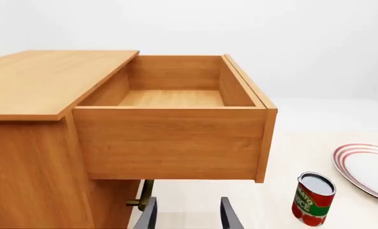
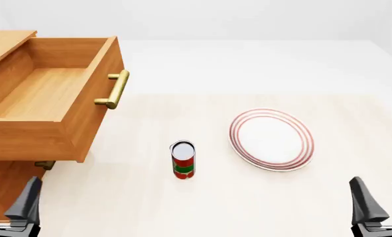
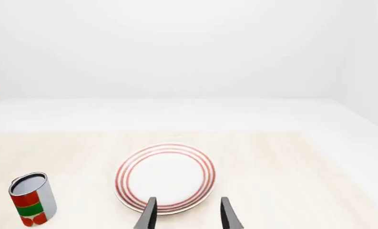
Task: Put the bowl in the top drawer of the cabinet.
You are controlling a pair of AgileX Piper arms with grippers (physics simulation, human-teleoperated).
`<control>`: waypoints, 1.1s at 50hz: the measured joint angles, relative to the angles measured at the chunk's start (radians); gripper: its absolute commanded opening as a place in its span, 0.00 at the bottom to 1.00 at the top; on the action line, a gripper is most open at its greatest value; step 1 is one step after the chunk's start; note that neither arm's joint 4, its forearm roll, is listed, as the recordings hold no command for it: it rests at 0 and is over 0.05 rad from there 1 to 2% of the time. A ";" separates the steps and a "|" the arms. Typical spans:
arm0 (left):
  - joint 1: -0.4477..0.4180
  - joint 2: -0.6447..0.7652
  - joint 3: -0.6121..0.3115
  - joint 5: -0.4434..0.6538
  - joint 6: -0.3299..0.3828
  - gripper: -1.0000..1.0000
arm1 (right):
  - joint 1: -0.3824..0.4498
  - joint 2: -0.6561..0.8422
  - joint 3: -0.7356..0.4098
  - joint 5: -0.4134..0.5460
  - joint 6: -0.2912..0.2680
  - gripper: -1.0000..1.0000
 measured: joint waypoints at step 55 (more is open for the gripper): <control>-0.172 -0.003 -0.195 0.203 -0.132 1.00 | 0.027 -0.001 -0.007 -0.002 -0.009 1.00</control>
